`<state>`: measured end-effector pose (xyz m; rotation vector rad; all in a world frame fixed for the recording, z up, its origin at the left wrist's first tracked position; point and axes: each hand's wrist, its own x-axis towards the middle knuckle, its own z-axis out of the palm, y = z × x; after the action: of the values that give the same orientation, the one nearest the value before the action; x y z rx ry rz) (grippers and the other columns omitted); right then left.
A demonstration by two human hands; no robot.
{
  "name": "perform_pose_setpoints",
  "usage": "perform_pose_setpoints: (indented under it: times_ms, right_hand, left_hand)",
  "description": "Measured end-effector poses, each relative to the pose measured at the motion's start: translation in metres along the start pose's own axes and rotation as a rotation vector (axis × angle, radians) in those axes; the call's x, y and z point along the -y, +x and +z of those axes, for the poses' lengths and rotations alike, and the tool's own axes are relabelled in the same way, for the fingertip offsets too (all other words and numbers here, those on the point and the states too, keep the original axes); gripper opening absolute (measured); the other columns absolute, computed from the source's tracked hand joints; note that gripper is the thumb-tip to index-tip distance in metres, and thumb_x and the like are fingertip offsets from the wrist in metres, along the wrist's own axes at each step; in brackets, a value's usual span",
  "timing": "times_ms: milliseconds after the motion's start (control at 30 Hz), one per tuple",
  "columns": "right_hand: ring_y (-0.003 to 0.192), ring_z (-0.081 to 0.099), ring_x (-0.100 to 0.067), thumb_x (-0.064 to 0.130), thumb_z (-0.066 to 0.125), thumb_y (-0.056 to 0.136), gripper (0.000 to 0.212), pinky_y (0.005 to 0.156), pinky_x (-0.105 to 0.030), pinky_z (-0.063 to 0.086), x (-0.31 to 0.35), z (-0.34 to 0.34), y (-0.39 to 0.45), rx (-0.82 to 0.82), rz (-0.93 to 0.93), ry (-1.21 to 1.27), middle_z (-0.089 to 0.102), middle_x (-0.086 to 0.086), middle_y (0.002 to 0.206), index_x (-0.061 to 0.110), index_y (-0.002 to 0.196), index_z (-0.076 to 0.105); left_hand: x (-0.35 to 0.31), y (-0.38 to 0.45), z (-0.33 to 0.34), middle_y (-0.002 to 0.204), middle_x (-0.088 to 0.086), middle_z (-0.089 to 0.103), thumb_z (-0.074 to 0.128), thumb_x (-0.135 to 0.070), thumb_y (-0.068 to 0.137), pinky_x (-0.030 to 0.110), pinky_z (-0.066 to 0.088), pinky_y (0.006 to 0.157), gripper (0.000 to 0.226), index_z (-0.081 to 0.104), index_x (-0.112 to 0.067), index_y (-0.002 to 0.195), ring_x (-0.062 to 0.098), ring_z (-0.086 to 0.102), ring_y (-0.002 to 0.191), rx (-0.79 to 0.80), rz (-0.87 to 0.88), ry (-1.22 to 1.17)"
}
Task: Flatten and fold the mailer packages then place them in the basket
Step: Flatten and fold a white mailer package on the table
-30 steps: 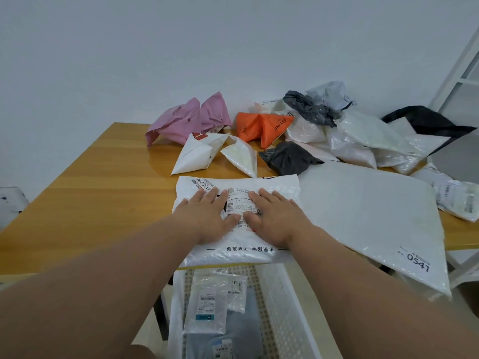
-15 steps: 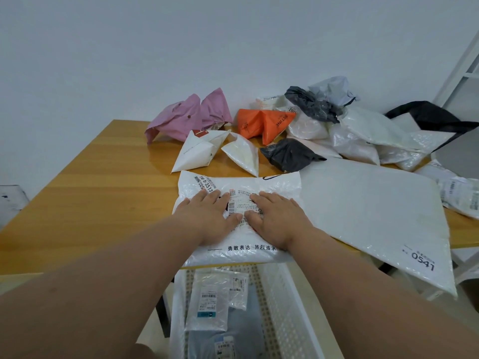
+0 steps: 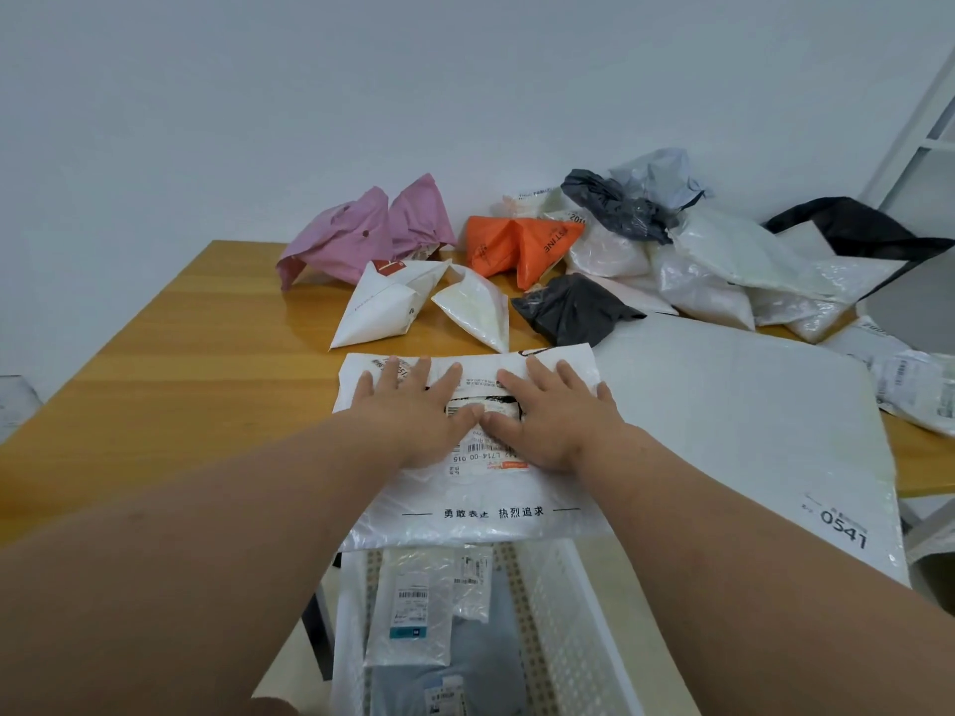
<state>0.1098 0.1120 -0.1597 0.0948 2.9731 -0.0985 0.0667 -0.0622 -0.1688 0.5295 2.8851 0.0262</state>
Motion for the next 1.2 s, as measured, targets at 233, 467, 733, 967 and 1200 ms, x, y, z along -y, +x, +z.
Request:
perform_pose_setpoints:
  times_ms: [233,467,733,967,1200]
  right_hand:
    - [0.151,-0.003,-0.025,0.079,0.015,0.087,0.076,0.119,-0.057,0.003,-0.003,0.012,0.004,0.039,-0.005,0.029,-0.001,0.007,0.165,0.044,0.153,0.003]
    - [0.151,-0.001,-0.023,0.077,0.017,0.089,0.074,0.119,-0.056,0.004,-0.003,0.014,0.003,0.017,-0.01,0.031,0.004,0.007,0.165,0.042,0.154,0.008]
    - [0.151,0.004,-0.024,0.079,0.022,0.088,0.075,0.118,-0.057,0.007,-0.001,0.01,0.004,0.01,-0.001,0.023,0.009,0.006,0.164,0.042,0.153,0.015]
    - [0.146,0.022,-0.024,0.059,0.045,0.091,0.068,0.12,-0.052,0.011,0.008,-0.006,-0.006,-0.202,-0.079,0.008,0.018,0.004,0.162,0.038,0.152,0.022]
    - [0.151,0.003,-0.015,0.057,0.03,0.098,0.067,0.122,-0.045,0.007,0.016,0.006,-0.026,-0.003,-0.181,0.064,0.003,0.007,0.165,0.029,0.156,0.013]
  left_hand:
    - [-0.002,0.001,0.008,0.165,-0.002,-0.007,0.005,-0.073,0.091,0.055,-0.002,0.12,0.071,-0.008,-0.041,0.153,0.03,-0.009,0.15,-0.017,0.001,0.015]
    - [-0.001,0.002,0.011,0.165,-0.003,-0.004,0.005,-0.072,0.092,0.055,-0.001,0.12,0.07,-0.003,-0.041,0.154,0.029,-0.007,0.151,-0.02,0.001,0.011]
    - [-0.002,0.003,0.013,0.165,-0.002,-0.003,0.006,-0.07,0.093,0.056,-0.002,0.12,0.067,0.001,-0.042,0.154,0.031,-0.008,0.15,-0.019,0.003,0.019]
    - [0.006,-0.001,-0.014,0.164,-0.001,-0.009,0.027,-0.069,0.094,0.055,0.005,0.12,0.077,-0.003,-0.033,0.156,0.03,-0.01,0.15,-0.022,0.006,-0.054]
    - [0.001,-0.021,-0.002,0.164,-0.002,-0.011,0.018,-0.057,0.101,0.054,0.001,0.12,0.066,-0.007,-0.031,0.156,0.025,-0.01,0.151,0.095,0.092,0.0]
